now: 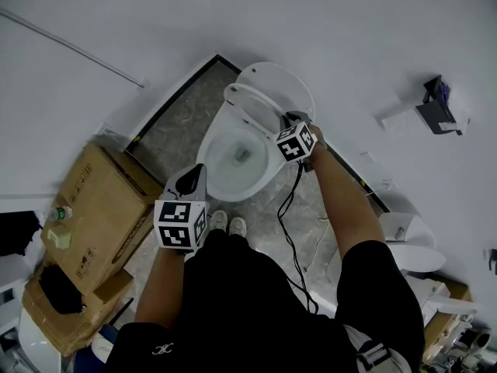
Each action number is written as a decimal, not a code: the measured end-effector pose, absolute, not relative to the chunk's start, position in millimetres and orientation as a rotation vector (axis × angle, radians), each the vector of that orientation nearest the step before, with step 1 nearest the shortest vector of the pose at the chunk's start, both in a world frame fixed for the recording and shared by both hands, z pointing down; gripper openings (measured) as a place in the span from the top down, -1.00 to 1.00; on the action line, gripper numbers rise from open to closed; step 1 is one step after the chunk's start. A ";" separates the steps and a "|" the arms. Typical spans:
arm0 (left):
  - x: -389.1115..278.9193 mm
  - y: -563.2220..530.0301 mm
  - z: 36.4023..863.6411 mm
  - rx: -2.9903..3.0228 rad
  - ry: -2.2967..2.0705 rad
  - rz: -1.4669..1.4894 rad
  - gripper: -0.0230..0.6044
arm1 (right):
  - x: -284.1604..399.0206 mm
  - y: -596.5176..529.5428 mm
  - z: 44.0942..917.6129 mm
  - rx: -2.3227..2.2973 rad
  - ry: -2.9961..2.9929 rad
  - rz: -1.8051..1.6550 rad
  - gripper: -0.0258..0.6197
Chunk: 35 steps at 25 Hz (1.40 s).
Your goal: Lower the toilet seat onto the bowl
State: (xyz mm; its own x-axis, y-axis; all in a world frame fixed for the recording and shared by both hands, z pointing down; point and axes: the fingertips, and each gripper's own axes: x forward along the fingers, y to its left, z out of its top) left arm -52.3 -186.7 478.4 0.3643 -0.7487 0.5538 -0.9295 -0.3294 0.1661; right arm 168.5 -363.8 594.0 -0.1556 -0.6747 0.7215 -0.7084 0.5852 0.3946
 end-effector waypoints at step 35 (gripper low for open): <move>-106.6 -105.7 603.1 1.973 -1.359 0.465 0.90 | -10.5 -123.4 806.4 0.455 -1.858 0.101 0.48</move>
